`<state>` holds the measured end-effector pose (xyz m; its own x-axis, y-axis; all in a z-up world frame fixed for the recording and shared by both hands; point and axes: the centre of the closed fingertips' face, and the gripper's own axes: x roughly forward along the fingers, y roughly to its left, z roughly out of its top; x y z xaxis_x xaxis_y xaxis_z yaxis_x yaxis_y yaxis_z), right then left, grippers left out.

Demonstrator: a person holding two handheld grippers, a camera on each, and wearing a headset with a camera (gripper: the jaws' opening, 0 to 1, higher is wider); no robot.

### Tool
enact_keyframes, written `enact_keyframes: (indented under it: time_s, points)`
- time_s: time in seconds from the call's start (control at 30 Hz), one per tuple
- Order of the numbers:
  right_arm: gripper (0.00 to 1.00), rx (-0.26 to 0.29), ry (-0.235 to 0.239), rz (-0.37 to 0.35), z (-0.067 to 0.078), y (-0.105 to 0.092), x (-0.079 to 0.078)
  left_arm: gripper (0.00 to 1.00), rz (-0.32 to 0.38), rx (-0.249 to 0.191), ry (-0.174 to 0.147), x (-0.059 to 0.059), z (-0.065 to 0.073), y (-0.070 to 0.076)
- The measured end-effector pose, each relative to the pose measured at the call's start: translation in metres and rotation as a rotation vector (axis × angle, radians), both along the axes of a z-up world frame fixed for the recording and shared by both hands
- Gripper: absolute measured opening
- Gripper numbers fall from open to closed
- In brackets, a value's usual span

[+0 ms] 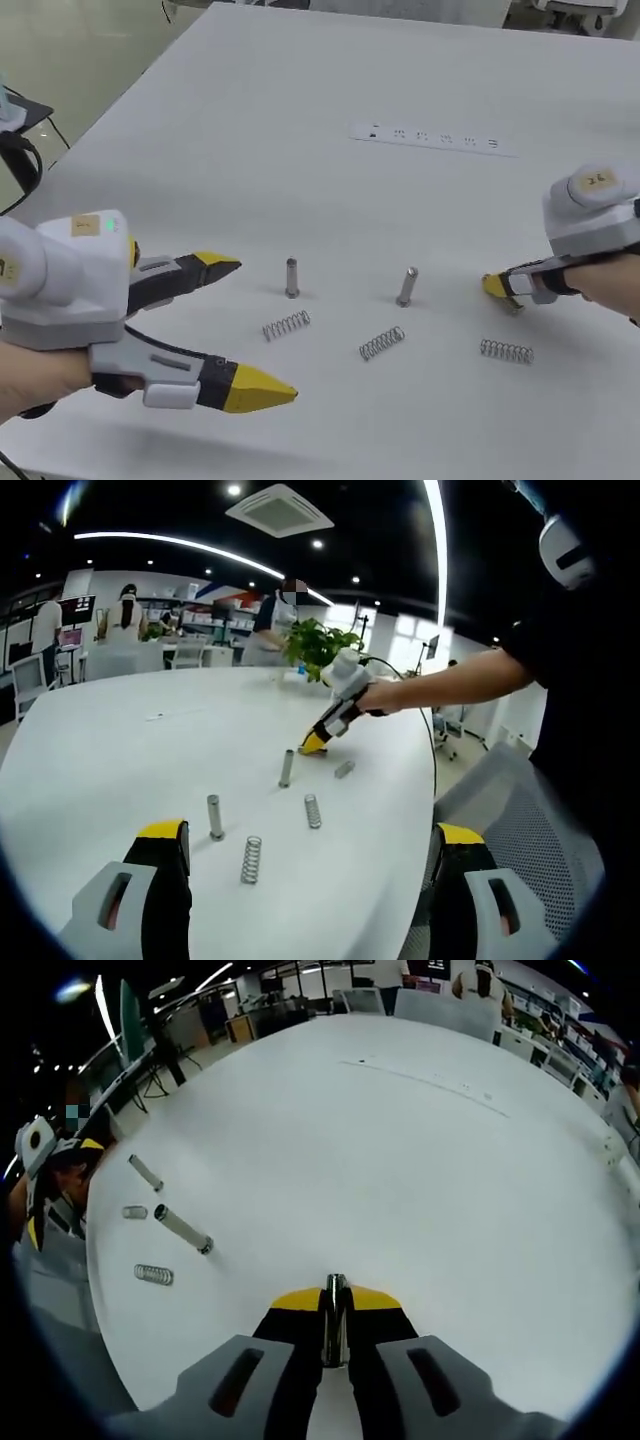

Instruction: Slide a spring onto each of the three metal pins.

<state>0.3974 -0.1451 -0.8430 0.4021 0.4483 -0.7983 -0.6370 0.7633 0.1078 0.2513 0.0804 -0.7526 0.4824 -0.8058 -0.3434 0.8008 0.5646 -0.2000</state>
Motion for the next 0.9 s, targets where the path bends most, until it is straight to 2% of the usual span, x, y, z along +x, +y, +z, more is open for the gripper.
enact_keyframes:
  time_s: [0.43, 0.9]
  points:
    - [0.05, 0.049, -0.073, 0.0, 0.02, -0.005, -0.018, 0.98, -0.001, -0.005, -0.01, -0.001, 0.004, -0.003]
    - [0.05, 0.066, -0.12, 0.016, 0.028, 0.006, -0.016, 0.98, 0.012, -0.014, -0.021, -0.003, 0.007, -0.001]
